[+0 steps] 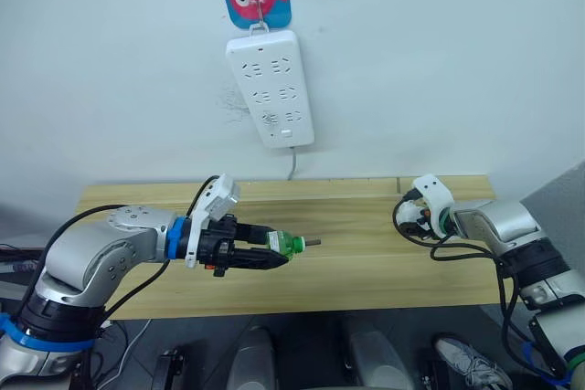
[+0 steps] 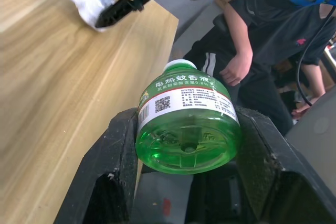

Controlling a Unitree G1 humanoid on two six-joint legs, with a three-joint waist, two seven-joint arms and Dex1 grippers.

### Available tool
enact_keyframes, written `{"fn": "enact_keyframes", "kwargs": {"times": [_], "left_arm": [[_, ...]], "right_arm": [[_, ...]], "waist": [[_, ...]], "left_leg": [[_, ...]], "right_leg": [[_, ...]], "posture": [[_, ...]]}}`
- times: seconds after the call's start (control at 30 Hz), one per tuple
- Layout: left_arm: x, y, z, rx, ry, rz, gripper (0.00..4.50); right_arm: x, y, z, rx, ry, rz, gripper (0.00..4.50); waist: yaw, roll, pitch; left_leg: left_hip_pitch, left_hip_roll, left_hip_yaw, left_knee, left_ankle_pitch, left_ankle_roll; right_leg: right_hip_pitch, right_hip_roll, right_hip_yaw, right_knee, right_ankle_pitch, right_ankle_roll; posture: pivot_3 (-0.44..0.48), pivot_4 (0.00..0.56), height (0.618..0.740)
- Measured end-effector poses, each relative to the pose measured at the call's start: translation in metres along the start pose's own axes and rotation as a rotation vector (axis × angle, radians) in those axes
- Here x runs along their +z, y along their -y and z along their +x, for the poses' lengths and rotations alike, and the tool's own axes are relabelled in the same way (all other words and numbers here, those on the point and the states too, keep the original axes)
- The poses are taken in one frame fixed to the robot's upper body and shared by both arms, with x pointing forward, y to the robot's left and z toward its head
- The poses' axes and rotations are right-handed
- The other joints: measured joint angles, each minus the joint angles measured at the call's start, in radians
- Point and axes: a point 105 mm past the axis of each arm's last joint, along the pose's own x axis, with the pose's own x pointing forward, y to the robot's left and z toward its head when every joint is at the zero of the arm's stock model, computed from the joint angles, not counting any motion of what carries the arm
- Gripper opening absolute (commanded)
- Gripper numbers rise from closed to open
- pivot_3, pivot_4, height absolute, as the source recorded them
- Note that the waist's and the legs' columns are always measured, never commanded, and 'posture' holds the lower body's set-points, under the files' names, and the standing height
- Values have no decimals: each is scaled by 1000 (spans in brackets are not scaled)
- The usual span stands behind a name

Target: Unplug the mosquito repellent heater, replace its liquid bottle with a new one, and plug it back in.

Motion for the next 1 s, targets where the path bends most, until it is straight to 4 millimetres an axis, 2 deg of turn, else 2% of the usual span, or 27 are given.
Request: {"fn": "enact_keyframes", "kwargs": {"times": [0.17, 0.27, 0.33, 0.43, 0.47, 0.6, 0.77, 1.0], "left_arm": [[-1, -2, 2, -1, 20, -11, 2255], [-2, -11, 4, 45, 68, -14, 2255], [0, -18, 7, 93, 122, 5, 2255], [9, -27, 13, 166, 218, 80, 2255], [16, -31, 17, 208, 270, 131, 2255], [25, -40, 22, 306, 336, 256, 2255], [37, -45, 31, 362, 420, 352, 2255], [38, -42, 41, 341, 423, 396, 2255]], "right_arm": [[20, 2, -18, -11, 97, -1, 4500], [22, -2, -38, 34, 172, 39, 4500], [30, -16, -56, 112, 273, 49, 4500], [58, -57, -87, 304, 552, 124, 4500], [66, -78, -98, 398, 674, 197, 4500], [67, -116, -103, 608, 743, 408, 4500], [79, -143, -104, 739, 797, 653, 4500], [84, -153, -106, 766, 786, 694, 4500]], "waist": [[-1, 0, 0], [1, 1, 0], [3, 1, 0], [-1, 0, 0], [-2, 1, 0], [-3, 1, 0], [-6, 1, 0], [-19, 1, -1]], "left_leg": [[0, 0, 0, 0, 0, 0], [0, 0, -1, -1, 0, 0], [-1, 0, -2, 0, 0, 0], [0, 1, -2, 0, 0, 0], [1, 1, -2, 0, 0, 0], [1, 1, -2, 1, 1, -2], [1, 0, -1, 1, 1, -2], [1, 1, -2, 0, 1, -2]], "right_leg": [[0, 0, 0, 0, 0, 0], [0, 0, -1, 0, 0, 0], [0, 0, -2, -1, 0, 0], [1, 0, -2, 0, 0, 0], [2, 0, -2, 1, 0, 0], [2, 0, -1, 2, 1, -1], [2, 0, 0, 2, 2, 0], [2, 0, -1, 1, 2, 0]], "posture": [[-110, 223, 725], [-114, 221, 725], [-124, 219, 725], [-134, 215, 725], [-142, 211, 725], [-143, 204, 725], [-143, 198, 725], [-151, 200, 725]]}}
